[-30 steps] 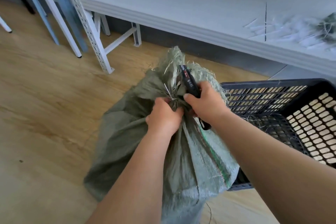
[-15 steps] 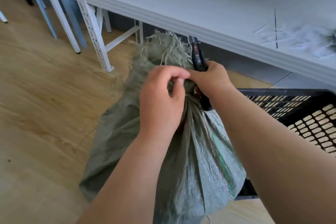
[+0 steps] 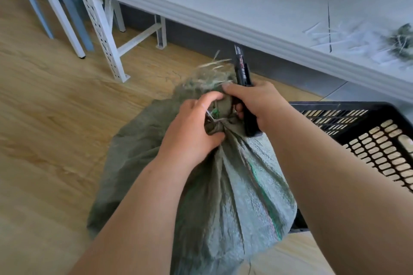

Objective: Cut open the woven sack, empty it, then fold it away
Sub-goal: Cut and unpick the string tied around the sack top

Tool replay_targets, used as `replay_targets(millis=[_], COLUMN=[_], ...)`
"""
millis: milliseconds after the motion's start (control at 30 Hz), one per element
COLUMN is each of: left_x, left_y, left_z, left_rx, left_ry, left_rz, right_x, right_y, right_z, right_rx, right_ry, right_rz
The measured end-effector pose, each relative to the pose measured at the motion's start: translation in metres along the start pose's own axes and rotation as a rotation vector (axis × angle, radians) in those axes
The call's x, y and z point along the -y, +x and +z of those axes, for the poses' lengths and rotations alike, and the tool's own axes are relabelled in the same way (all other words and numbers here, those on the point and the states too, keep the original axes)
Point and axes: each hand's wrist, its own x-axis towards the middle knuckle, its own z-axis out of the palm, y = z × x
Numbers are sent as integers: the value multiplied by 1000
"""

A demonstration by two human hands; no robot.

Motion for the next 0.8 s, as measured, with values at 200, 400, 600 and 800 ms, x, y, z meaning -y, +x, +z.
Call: replay_targets(millis=[200, 400, 600, 800], left_x=[8, -3, -16, -36], left_y=[5, 4, 4, -3], left_z=[3, 9, 3, 7], left_rx=[-100, -94, -169, -274], left_ry=[-83, -172, 155, 45], left_rz=[-265, -265, -124, 421], right_x=[-15, -38, -53, -54], right_y=[-26, -29, -30, -33], right_z=[-17, -8, -13, -11], right_rx=[-135, 7, -64, -94], right_ry=[-288, -406, -353, -83], right_rz=[-276, -184, -178, -95])
